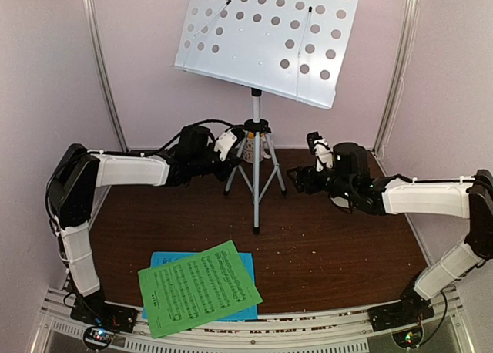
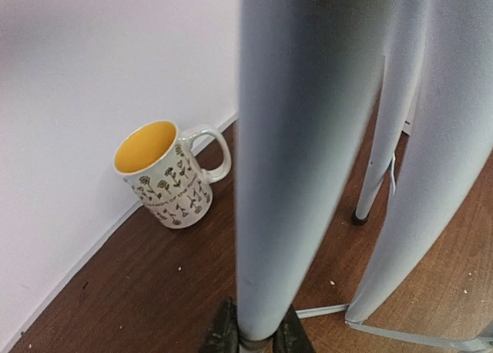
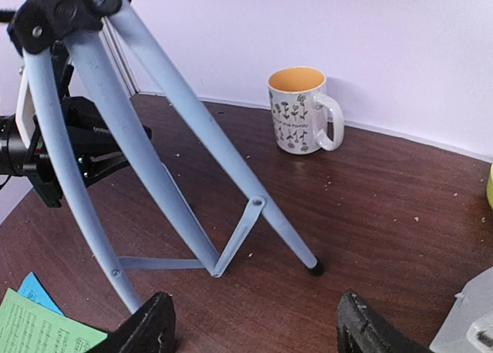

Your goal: Set up the instrument practice props

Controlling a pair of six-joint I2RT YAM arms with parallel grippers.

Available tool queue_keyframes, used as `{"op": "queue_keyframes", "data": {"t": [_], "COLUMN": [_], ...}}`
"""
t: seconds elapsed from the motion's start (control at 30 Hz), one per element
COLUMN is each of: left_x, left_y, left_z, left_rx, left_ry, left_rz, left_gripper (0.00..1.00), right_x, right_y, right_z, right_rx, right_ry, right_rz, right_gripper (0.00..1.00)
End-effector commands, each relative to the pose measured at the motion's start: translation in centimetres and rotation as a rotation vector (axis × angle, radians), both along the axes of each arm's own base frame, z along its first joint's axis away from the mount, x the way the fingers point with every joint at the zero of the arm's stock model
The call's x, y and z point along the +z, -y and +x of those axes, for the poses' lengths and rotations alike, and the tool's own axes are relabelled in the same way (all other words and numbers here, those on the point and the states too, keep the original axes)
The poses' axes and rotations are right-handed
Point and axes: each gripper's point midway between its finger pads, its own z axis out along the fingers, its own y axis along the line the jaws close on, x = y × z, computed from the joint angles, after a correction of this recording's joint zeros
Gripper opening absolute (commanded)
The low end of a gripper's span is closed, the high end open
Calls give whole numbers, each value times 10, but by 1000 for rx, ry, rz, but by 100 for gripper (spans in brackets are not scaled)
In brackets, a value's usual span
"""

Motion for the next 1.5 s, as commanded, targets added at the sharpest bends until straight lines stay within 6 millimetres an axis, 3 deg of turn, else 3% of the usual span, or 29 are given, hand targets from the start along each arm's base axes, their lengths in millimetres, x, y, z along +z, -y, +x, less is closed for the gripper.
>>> {"op": "queue_keyframes", "data": {"t": [0.0, 0.3, 0.6, 0.73, 0.93, 1.1, 1.33, 1.47], "left_x": [13, 10, 7, 6, 1, 3, -2, -7], "left_y": [-15, -11, -4, -3, -4, -2, -2, -6], "left_z": [0, -14, -19, -19, -18, -19, -20, -24], "left_rx": [192, 305, 302, 295, 288, 274, 249, 205], "left_ry": [-56, -67, -75, -69, -48, -45, -48, -72], "left_rz": [-108, -126, -157, -150, -123, -118, -96, -94], "left_gripper": [0, 0, 0, 0, 0, 0, 0, 9], "right_x": [0, -13, -20, -35, -58, -71, -94, -97], "right_y": [-25, -66, -99, -108, -112, -107, -105, -102], "right_z": [-15, -25, -3, 0, -8, -19, -20, -18], "right_rx": [34, 74, 78, 83, 94, 94, 80, 71], "right_ry": [-12, -12, -7, -24, -57, -77, -106, -105], "right_rz": [103, 76, 60, 40, 21, 27, 9, -3], "right_gripper": [73, 81, 71, 63, 41, 53, 32, 23]}}
